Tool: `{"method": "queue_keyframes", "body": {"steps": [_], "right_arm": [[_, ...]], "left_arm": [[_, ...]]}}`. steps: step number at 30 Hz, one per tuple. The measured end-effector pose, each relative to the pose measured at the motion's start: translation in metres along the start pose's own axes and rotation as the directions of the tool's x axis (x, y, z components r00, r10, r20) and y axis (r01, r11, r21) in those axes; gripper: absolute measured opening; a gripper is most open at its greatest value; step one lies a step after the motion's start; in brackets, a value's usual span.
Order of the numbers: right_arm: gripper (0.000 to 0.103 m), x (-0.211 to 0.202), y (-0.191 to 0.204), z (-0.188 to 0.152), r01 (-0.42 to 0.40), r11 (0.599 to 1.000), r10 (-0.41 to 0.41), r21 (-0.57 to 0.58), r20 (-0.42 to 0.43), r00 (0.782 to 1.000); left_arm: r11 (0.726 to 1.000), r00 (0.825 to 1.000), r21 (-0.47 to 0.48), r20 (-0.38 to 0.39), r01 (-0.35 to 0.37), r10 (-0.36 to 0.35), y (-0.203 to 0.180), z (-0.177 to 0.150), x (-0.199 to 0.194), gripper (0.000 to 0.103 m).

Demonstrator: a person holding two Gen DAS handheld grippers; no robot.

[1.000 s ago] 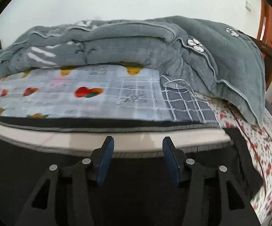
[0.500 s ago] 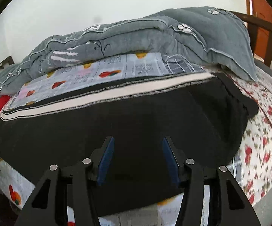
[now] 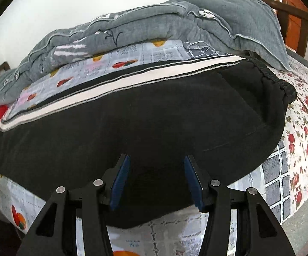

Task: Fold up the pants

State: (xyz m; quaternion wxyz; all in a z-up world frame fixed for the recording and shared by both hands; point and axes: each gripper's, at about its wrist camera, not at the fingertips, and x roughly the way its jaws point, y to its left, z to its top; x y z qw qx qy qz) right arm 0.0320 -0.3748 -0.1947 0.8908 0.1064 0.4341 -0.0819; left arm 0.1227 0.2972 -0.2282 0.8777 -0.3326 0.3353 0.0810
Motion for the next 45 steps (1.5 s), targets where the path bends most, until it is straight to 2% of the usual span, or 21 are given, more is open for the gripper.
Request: {"method": "queue_keyframes", "body": {"steps": [2, 7, 11, 12, 15, 19, 22, 25, 27, 29, 30, 31, 33, 35, 38, 39, 40, 41, 42, 43, 45], "right_arm": [[0.053, -0.002, 0.002, -0.003, 0.028, 0.999, -0.028, -0.016, 0.001, 1.0], [0.053, -0.011, -0.003, -0.008, 0.019, 1.0, -0.019, -0.001, 0.018, 1.0], [0.053, -0.019, -0.009, -0.011, 0.017, 1.0, -0.017, -0.002, 0.044, 0.999], [0.053, -0.02, -0.01, -0.011, 0.022, 1.0, -0.021, -0.004, 0.053, 0.998], [0.053, -0.026, -0.011, -0.014, 0.05, 0.999, -0.049, -0.013, 0.084, 0.995], [0.053, -0.032, -0.017, -0.025, 0.068, 0.997, -0.065, -0.025, 0.105, 0.992], [0.053, -0.039, -0.03, -0.031, 0.056, 0.998, -0.056, 0.008, 0.109, 0.992], [0.053, -0.049, -0.049, -0.036, 0.042, 0.998, -0.049, 0.054, 0.126, 0.991], [0.053, -0.054, -0.058, -0.038, 0.035, 0.996, -0.046, 0.084, 0.135, 0.99], [0.053, -0.058, -0.066, -0.041, 0.022, 0.995, -0.036, 0.102, 0.144, 0.989], [0.053, -0.059, -0.068, -0.043, 0.023, 0.994, -0.039, 0.107, 0.149, 0.988], [0.053, -0.06, -0.071, -0.046, 0.027, 0.993, -0.044, 0.111, 0.154, 0.987], [0.053, -0.06, -0.075, -0.052, 0.027, 0.992, -0.046, 0.12, 0.156, 0.987], [0.053, -0.057, -0.08, -0.058, 0.013, 0.99, -0.034, 0.14, 0.143, 0.989], [0.053, -0.052, -0.083, -0.062, 0.019, 0.986, -0.041, 0.165, 0.127, 0.991], [0.053, -0.052, -0.083, -0.061, 0.018, 0.986, -0.039, 0.165, 0.124, 0.992], [0.053, -0.052, -0.083, -0.061, 0.017, 0.987, -0.037, 0.162, 0.125, 0.991], [0.053, -0.053, -0.082, -0.059, 0.018, 0.987, -0.038, 0.157, 0.127, 0.991], [0.053, -0.054, -0.079, -0.057, 0.019, 0.989, -0.039, 0.149, 0.13, 0.991], [0.053, -0.056, -0.077, -0.056, 0.017, 0.989, -0.036, 0.144, 0.134, 0.99], [0.053, -0.058, -0.071, -0.051, -0.002, 0.992, -0.017, 0.126, 0.148, 0.989]], "left_arm": [[1.0, 1.0, -0.016, -0.004, -0.023, 0.023, 0.002, 0.005, 0.005, 0.026], [0.999, 0.999, -0.025, -0.001, -0.047, 0.047, -0.003, 0.01, 0.0, 0.017], [0.983, 0.987, 0.109, 0.081, -0.146, 0.138, -0.047, 0.011, -0.019, 0.015], [0.98, 0.985, 0.13, 0.098, -0.152, 0.139, -0.055, 0.012, -0.023, 0.014], [0.969, 0.985, 0.217, 0.15, -0.121, 0.09, -0.102, 0.007, -0.044, 0.013], [0.953, 0.988, 0.299, 0.153, -0.053, 0.007, -0.164, -0.009, -0.065, 0.011], [0.912, 0.989, 0.408, 0.143, -0.027, -0.034, -0.223, -0.034, -0.076, 0.011], [0.873, 0.99, 0.488, 0.116, 0.012, -0.078, -0.266, -0.066, -0.08, 0.011], [0.837, 0.99, 0.542, 0.064, 0.074, -0.129, -0.294, -0.093, -0.078, 0.011], [0.786, 0.981, 0.598, -0.007, 0.159, -0.194, -0.32, -0.127, -0.075, 0.011], [0.765, 0.979, 0.619, -0.03, 0.177, -0.203, -0.33, -0.141, -0.073, 0.011], [0.737, 0.977, 0.647, -0.061, 0.196, -0.206, -0.342, -0.164, -0.069, 0.011], [0.71, 0.971, 0.666, -0.109, 0.229, -0.211, -0.354, -0.193, -0.062, 0.011], [0.673, 0.959, 0.683, -0.196, 0.284, -0.206, -0.366, -0.233, -0.048, 0.011], [0.634, 0.926, 0.681, -0.335, 0.365, -0.174, -0.37, -0.283, -0.028, 0.011], [0.619, 0.923, 0.697, -0.359, 0.362, -0.135, -0.371, -0.298, -0.021, 0.011], [0.597, 0.937, 0.734, -0.335, 0.325, -0.099, -0.372, -0.309, -0.018, 0.011], [0.556, 0.946, 0.77, -0.307, 0.312, -0.106, -0.37, -0.316, -0.022, 0.013], [0.544, 0.944, 0.776, -0.305, 0.321, -0.122, -0.368, -0.316, -0.026, 0.022], [0.538, 0.929, 0.76, -0.334, 0.364, -0.156, -0.361, -0.31, -0.033, 0.036], [0.553, 0.911, 0.727, -0.36, 0.408, -0.199, -0.351, -0.295, -0.044, 0.048]]}}
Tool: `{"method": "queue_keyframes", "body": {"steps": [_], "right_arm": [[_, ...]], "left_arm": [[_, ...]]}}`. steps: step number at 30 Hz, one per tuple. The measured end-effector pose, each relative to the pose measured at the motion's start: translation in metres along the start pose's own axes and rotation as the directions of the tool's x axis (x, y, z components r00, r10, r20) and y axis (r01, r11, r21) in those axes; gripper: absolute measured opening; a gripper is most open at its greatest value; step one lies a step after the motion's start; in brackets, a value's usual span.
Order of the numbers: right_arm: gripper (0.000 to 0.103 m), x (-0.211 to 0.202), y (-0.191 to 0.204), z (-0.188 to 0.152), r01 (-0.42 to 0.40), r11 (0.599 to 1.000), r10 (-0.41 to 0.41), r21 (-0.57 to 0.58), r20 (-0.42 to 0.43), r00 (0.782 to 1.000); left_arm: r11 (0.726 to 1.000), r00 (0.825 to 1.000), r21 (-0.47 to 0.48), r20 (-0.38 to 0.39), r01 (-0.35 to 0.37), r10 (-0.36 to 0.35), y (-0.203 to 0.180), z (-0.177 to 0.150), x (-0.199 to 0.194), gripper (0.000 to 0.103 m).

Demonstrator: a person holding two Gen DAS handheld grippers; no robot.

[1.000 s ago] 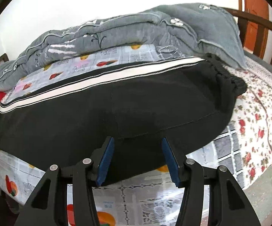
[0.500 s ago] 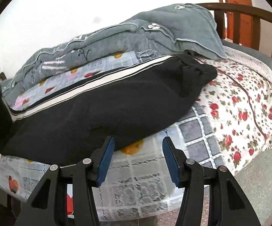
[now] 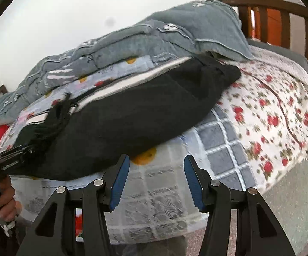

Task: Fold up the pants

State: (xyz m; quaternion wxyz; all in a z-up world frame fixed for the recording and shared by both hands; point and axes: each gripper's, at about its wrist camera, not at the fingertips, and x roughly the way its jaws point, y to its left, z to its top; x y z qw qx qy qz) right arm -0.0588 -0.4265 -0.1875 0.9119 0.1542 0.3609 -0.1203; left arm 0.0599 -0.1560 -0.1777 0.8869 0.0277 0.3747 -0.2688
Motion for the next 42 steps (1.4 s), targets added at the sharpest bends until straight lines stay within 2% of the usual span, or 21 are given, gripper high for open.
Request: {"method": "queue_keyframes", "body": {"steps": [3, 4, 6, 9, 11, 17, 18, 19, 21, 22, 23, 24, 25, 28, 31, 32, 33, 34, 36, 40, 42], "right_arm": [[0.053, 0.002, 0.018, 0.01, -0.046, 0.999, 0.046, -0.02, 0.01, 0.999], [0.053, 0.004, 0.027, 0.015, -0.072, 0.997, 0.072, -0.026, 0.009, 0.997], [0.053, 0.009, 0.043, 0.021, -0.113, 0.993, 0.113, -0.036, 0.004, 0.994], [0.053, 0.018, 0.078, 0.03, -0.215, 0.975, 0.215, -0.059, -0.002, 0.977], [0.053, 0.025, 0.1, 0.034, -0.259, 0.963, 0.259, -0.073, -0.011, 0.966], [0.052, 0.06, 0.163, 0.037, -0.348, 0.93, 0.342, -0.121, -0.069, 0.937], [0.035, 0.069, 0.171, 0.036, -0.343, 0.931, 0.333, -0.121, -0.093, 0.938], [0.008, 0.08, 0.179, 0.035, -0.344, 0.93, 0.329, -0.127, -0.128, 0.936], [0.007, 0.078, 0.183, 0.035, -0.346, 0.926, 0.331, -0.151, -0.116, 0.936], [0.007, 0.063, 0.181, 0.035, -0.343, 0.924, 0.339, -0.168, -0.053, 0.939], [0.007, 0.048, 0.175, 0.035, -0.365, 0.916, 0.371, -0.167, 0.001, 0.929], [0.007, 0.039, 0.168, 0.033, -0.393, 0.908, 0.399, -0.148, 0.011, 0.917], [0.007, 0.038, 0.167, 0.03, -0.392, 0.91, 0.395, -0.138, -0.001, 0.918], [0.007, 0.069, 0.177, 0.005, -0.3, 0.932, 0.274, -0.205, -0.142, 0.951], [0.01, 0.065, 0.175, 0.001, -0.304, 0.925, 0.28, -0.228, -0.132, 0.951], [0.013, 0.061, 0.173, 0.007, -0.321, 0.923, 0.298, -0.215, -0.132, 0.945], [0.021, 0.058, 0.17, 0.014, -0.332, 0.923, 0.315, -0.196, -0.113, 0.942], [0.036, 0.057, 0.169, 0.019, -0.329, 0.925, 0.317, -0.189, -0.095, 0.944], [0.047, 0.066, 0.173, 0.035, -0.316, 0.929, 0.307, -0.191, -0.073, 0.949], [0.048, 0.111, 0.186, 0.057, -0.336, 0.931, 0.317, -0.142, -0.141, 0.938], [0.048, 0.148, 0.194, 0.062, -0.343, 0.936, 0.315, -0.085, -0.237, 0.919]], "left_arm": [[1.0, 0.998, -0.004, 0.063, 0.002, -0.002, 0.021, -0.002, -0.023, 0.066], [1.0, 0.996, -0.006, 0.087, -0.007, 0.008, 0.029, -0.002, -0.03, 0.067], [0.997, 0.99, -0.025, 0.118, -0.071, 0.074, 0.051, -0.004, -0.043, 0.067], [0.991, 0.984, -0.067, 0.127, -0.115, 0.123, 0.086, -0.011, -0.06, 0.067], [0.977, 0.973, -0.11, 0.123, -0.184, 0.197, 0.111, -0.019, -0.067, 0.067], [0.945, 0.964, -0.246, 0.098, -0.216, 0.246, 0.176, -0.048, -0.089, 0.067], [0.942, 0.965, -0.259, 0.098, -0.213, 0.245, 0.182, -0.053, -0.092, 0.067], [0.939, 0.964, -0.273, 0.101, -0.21, 0.245, 0.19, -0.058, -0.096, 0.067], [0.938, 0.965, -0.283, 0.109, -0.202, 0.24, 0.197, -0.062, -0.101, 0.067], [0.938, 0.967, -0.29, 0.109, -0.192, 0.232, 0.2, -0.064, -0.103, 0.067], [0.941, 0.969, -0.288, 0.117, -0.176, 0.217, 0.202, -0.068, -0.106, 0.067], [0.944, 0.971, -0.285, 0.12, -0.167, 0.208, 0.204, -0.07, -0.106, 0.068], [0.946, 0.972, -0.279, 0.119, -0.165, 0.205, 0.206, -0.073, -0.106, 0.069], [0.948, 0.973, -0.271, 0.114, -0.166, 0.203, 0.208, -0.077, -0.101, 0.069], [0.943, 0.974, -0.286, 0.102, -0.168, 0.204, 0.212, -0.075, -0.093, 0.069], [0.945, 0.974, -0.286, 0.111, -0.157, 0.195, 0.213, -0.074, -0.093, 0.069], [0.946, 0.974, -0.285, 0.117, -0.155, 0.194, 0.213, -0.073, -0.093, 0.069], [0.946, 0.972, -0.284, 0.123, -0.158, 0.199, 0.214, -0.071, -0.092, 0.069], [0.942, 0.971, -0.294, 0.122, -0.16, 0.203, 0.218, -0.065, -0.088, 0.069], [0.935, 0.971, -0.318, 0.124, -0.157, 0.205, 0.225, -0.053, -0.082, 0.069], [0.932, 0.97, -0.328, 0.124, -0.158, 0.208, 0.229, -0.049, -0.081, 0.069]]}}
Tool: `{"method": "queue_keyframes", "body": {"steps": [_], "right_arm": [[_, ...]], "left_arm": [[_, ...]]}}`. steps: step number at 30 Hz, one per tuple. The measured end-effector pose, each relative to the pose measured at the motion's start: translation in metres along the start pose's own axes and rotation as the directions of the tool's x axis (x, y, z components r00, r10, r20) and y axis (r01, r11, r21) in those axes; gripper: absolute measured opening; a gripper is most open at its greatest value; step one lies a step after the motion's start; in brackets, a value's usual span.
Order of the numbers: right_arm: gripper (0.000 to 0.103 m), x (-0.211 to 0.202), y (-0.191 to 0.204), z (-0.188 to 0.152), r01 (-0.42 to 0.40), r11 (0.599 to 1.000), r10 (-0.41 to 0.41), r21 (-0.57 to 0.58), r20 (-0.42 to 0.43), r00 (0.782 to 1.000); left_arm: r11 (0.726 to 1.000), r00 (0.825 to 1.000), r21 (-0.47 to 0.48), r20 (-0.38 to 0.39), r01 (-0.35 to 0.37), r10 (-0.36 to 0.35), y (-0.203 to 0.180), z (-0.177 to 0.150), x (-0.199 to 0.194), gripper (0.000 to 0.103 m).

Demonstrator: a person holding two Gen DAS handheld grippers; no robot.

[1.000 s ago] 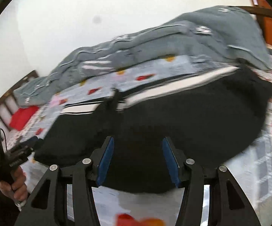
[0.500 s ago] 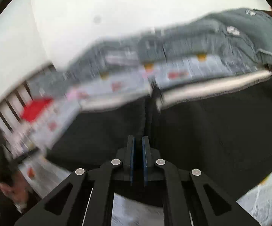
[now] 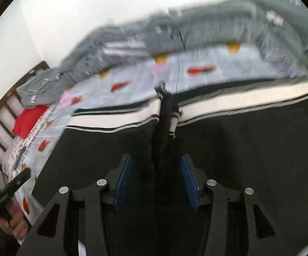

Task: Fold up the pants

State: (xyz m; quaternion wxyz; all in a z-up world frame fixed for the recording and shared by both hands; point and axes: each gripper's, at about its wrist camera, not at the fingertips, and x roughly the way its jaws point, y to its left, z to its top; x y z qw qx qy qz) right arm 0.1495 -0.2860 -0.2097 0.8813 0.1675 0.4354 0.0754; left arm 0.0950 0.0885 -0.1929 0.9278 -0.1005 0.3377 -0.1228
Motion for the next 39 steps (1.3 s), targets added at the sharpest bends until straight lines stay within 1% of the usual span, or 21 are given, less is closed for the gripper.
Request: {"method": "queue_keyframes", "body": {"steps": [1, 2, 3, 4, 6, 7, 9, 11, 12, 15, 16, 17, 18, 20, 22, 24, 25, 26, 30, 34, 39], "right_arm": [[0.048, 0.018, -0.004, 0.006, -0.014, 1.0, 0.015, 0.022, -0.058, 0.998], [0.043, 0.026, -0.002, 0.008, -0.003, 1.0, 0.004, 0.012, -0.074, 0.997], [0.016, 0.027, 0.003, 0.009, 0.024, 0.999, -0.026, -0.027, -0.063, 0.998], [0.012, 0.021, 0.011, 0.011, 0.03, 0.996, -0.034, -0.089, -0.042, 0.999], [0.012, -0.012, 0.004, 0.013, -0.034, 0.997, 0.041, -0.073, 0.097, 0.994], [0.012, -0.021, -0.002, 0.012, -0.062, 0.997, 0.068, -0.054, 0.127, 0.99], [0.013, -0.02, -0.011, 0.008, -0.04, 0.999, 0.042, -0.019, 0.12, 0.992], [0.017, 0.017, -0.015, -0.002, 0.059, 0.997, -0.06, -0.054, -0.015, 0.998], [0.017, 0.022, -0.016, -0.005, 0.063, 0.996, -0.064, -0.059, -0.022, 0.998], [0.021, -0.005, -0.011, -0.005, 0.117, 0.992, -0.115, -0.054, 0.036, 0.993], [0.024, -0.021, -0.006, -0.008, 0.142, 0.988, -0.136, -0.061, 0.089, 0.987], [0.028, -0.039, -0.002, -0.014, 0.154, 0.985, -0.141, -0.078, 0.154, 0.978], [0.039, -0.053, 0.005, -0.02, 0.169, 0.98, -0.147, -0.101, 0.198, 0.969], [0.041, -0.058, 0.014, -0.032, 0.185, 0.969, -0.149, -0.164, 0.211, 0.966], [0.04, -0.045, 0.015, -0.053, 0.21, 0.953, -0.172, -0.22, 0.178, 0.969], [0.04, -0.027, 0.004, -0.067, 0.214, 0.955, -0.191, -0.203, 0.13, 0.973], [0.041, -0.031, -0.002, -0.076, 0.195, 0.966, -0.165, -0.168, 0.177, 0.97], [0.041, -0.035, -0.006, -0.081, 0.181, 0.973, -0.15, -0.14, 0.206, 0.967], [0.047, -0.037, -0.003, -0.083, 0.219, 0.972, -0.196, -0.091, 0.211, 0.958], [0.055, -0.031, 0.006, -0.082, 0.251, 0.96, -0.223, -0.126, 0.198, 0.954], [0.055, -0.04, 0.001, -0.075, 0.191, 0.973, -0.17, -0.128, 0.159, 0.973]], "left_arm": [[1.0, 1.0, -0.003, -0.003, -0.001, 0.001, 0.001, 0.002, 0.002, 0.069], [1.0, 1.0, -0.002, -0.004, -0.001, 0.001, 0.002, 0.004, 0.002, 0.069], [1.0, 1.0, 0.003, -0.004, -0.005, 0.005, 0.003, 0.005, 0.003, 0.069], [1.0, 1.0, 0.006, -0.004, -0.009, 0.009, 0.003, 0.005, 0.003, 0.069], [0.999, 1.0, 0.027, -0.007, -0.023, 0.023, 0.003, 0.006, 0.004, 0.069], [0.999, 1.0, 0.037, -0.004, -0.027, 0.027, 0.003, 0.006, 0.004, 0.069], [0.999, 1.0, 0.043, 0.0, -0.015, 0.015, 0.002, 0.008, 0.005, 0.069], [0.999, 1.0, 0.04, -0.009, -0.001, 0.002, -0.003, 0.014, 0.014, 0.069], [0.999, 1.0, 0.043, -0.016, -0.004, 0.005, -0.007, 0.017, 0.019, 0.069], [0.996, 1.0, 0.084, -0.02, -0.013, 0.014, -0.022, 0.024, 0.025, 0.069], [0.995, 1.0, 0.103, -0.017, -0.016, 0.018, -0.028, 0.026, 0.027, 0.069], [0.993, 1.0, 0.119, -0.014, -0.008, 0.009, -0.035, 0.029, 0.029, 0.069], [0.993, 1.0, 0.122, -0.017, 0.006, -0.004, -0.04, 0.03, 0.031, 0.069], [0.993, 0.997, 0.108, -0.051, 0.055, -0.05, -0.052, 0.028, 0.041, 0.069], [0.992, 0.994, 0.104, -0.094, 0.074, -0.064, -0.06, 0.019, 0.051, 0.069], [0.989, 0.989, 0.146, -0.148, 0.027, -0.005, -0.071, -0.004, 0.064, 0.069], [0.973, 0.993, 0.226, -0.095, -0.039, 0.062, -0.08, -0.019, 0.063, 0.07], [0.966, 0.995, 0.251, -0.06, -0.063, 0.081, -0.084, -0.026, 0.06, 0.07], [0.99, 0.995, 0.139, -0.094, -0.029, 0.042, -0.074, -0.022, 0.054, 0.071], [0.995, 0.991, 0.098, -0.13, -0.015, 0.028, -0.063, -0.023, 0.056, 0.08], [0.997, 0.986, 0.066, -0.164, 0.036, -0.024, -0.055, -0.016, 0.056, 0.079]]}}
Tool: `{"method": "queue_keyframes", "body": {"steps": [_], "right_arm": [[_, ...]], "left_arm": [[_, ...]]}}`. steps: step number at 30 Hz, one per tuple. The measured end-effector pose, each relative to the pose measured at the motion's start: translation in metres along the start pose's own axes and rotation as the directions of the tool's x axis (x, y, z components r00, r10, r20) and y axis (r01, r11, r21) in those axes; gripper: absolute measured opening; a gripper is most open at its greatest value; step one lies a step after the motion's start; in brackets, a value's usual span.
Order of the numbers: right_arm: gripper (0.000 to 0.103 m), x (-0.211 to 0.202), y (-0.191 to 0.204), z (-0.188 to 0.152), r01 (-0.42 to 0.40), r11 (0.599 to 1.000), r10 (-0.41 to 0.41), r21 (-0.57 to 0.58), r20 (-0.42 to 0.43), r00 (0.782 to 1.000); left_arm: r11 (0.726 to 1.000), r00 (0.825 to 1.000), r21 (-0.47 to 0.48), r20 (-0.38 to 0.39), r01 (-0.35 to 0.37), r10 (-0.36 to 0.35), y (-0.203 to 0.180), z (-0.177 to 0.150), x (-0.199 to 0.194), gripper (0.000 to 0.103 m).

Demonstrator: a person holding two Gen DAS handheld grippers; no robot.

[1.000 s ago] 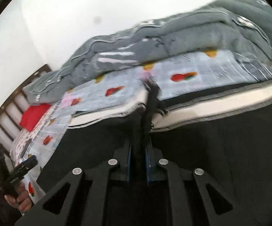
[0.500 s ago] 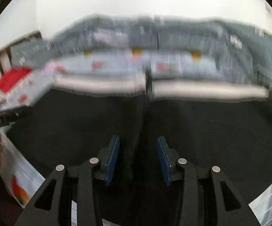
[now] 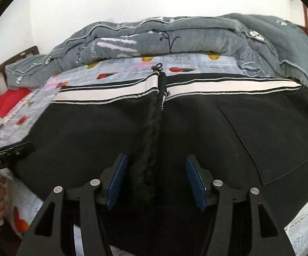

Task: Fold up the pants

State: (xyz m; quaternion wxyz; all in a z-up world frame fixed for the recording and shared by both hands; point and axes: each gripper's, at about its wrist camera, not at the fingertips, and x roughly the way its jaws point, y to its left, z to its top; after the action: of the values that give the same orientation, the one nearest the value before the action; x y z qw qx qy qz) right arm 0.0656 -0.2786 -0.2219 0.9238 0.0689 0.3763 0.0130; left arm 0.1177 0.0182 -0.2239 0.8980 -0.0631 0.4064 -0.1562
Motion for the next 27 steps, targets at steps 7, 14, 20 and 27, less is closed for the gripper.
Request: {"method": "queue_keyframes", "body": {"steps": [7, 14, 20, 27], "right_arm": [[0.06, -0.073, -0.081, 0.019, 0.246, 0.967, -0.253, 0.064, 0.15, 0.956], [0.063, -0.083, -0.22, 0.008, 0.399, 0.834, -0.436, 0.38, 0.013, 0.9], [0.063, -0.052, -0.275, 0.006, 0.314, 0.796, -0.348, 0.517, -0.033, 0.937], [0.064, -0.025, -0.283, 0.033, 0.262, 0.827, -0.292, 0.498, -0.019, 0.956]], "left_arm": [[0.997, 1.0, -0.075, -0.008, 0.015, -0.015, 0.02, 0.027, 0.001, 0.079], [0.996, 0.996, -0.05, -0.04, 0.076, -0.078, 0.016, 0.059, 0.019, 0.078], [0.997, 0.989, -0.05, -0.133, 0.064, -0.071, 0.012, 0.075, 0.049, 0.07], [0.988, 0.974, -0.138, -0.201, 0.074, -0.101, 0.029, 0.09, 0.069, 0.046]]}}
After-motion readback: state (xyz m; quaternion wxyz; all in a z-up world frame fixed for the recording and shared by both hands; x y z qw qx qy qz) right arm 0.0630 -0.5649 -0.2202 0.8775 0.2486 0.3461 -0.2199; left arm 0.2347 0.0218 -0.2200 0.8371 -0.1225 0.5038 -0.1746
